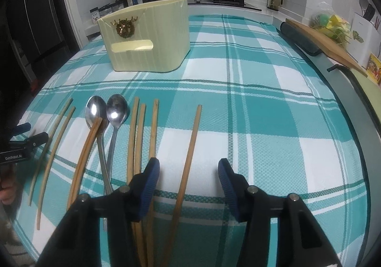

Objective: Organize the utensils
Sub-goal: 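Lower the right tool onto a wooden chopstick and close it while the left tool grasps another, then lift the chopstick upright in the right tool over the cream holder while the left tool carries its own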

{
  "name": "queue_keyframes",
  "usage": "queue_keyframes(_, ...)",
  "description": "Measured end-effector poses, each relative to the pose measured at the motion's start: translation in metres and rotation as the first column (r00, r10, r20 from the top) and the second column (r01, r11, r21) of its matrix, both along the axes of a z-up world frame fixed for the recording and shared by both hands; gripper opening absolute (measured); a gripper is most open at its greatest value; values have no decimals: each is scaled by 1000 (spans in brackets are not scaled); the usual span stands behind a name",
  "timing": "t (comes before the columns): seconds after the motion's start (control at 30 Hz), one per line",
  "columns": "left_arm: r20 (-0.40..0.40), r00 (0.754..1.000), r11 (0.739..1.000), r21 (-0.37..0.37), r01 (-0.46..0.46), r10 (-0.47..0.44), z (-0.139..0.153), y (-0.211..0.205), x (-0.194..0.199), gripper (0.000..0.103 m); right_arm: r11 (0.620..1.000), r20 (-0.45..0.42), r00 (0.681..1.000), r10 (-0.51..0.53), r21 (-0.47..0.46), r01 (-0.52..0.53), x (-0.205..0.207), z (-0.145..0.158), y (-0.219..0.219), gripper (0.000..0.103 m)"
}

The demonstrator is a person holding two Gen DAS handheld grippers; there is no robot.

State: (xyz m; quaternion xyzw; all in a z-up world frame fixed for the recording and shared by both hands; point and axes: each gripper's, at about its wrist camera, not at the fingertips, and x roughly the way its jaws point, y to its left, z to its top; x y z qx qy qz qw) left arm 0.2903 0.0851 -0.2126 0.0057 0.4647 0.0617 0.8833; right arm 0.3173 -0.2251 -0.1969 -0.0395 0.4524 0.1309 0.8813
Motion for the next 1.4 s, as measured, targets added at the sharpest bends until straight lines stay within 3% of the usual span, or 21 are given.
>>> queue_keyframes(0.33,-28,999,1000,11,15,-15,-8,1,10,103,998,-53,998,42,-50,-45,14,-17,12,47)
queue_keyframes(0.57,-77,997,997,-73,18,-24,-11,14,26,102,994,-85,993,77,-75,-83,27,-17,15,46)
queue_keyframes(0.63,-88,995,997,-72,31,-37,-9,13,32,95,993,-103,991,84,-77,-92,34,-17,16,45)
queue_keyframes(0.73,-114,990,995,-70,75,-82,-2,3,44,73,991,-126,988,93,-81,-103,46,-16,18,36)
queue_keyframes(0.8,-135,984,992,-68,106,-114,1,-6,53,51,991,-140,986,93,-84,-106,57,-16,21,28)
queue_keyframes(0.83,-144,982,991,-70,115,-124,3,-9,58,45,990,-143,985,94,-92,-108,63,-15,23,22)
queue_keyframes(0.9,-158,979,992,-54,118,-125,5,-13,65,12,991,-163,983,87,-91,-103,75,-15,26,9)
queue_keyframes(0.97,-169,977,991,-59,119,-128,5,-14,70,5,995,-187,980,70,-60,-82,86,-15,25,6)
queue_keyframes(1.13,-129,985,991,-90,100,-112,23,-9,68,5,999,-180,983,45,18,-42,95,-3,16,6)
queue_keyframes(1.27,-14,994,983,-145,109,-113,68,-4,53,5,996,-112,993,47,85,-38,85,29,8,6)
queue_keyframes(1.4,111,987,970,-200,139,-118,123,2,37,5,990,-26,998,65,129,-61,69,73,5,6)
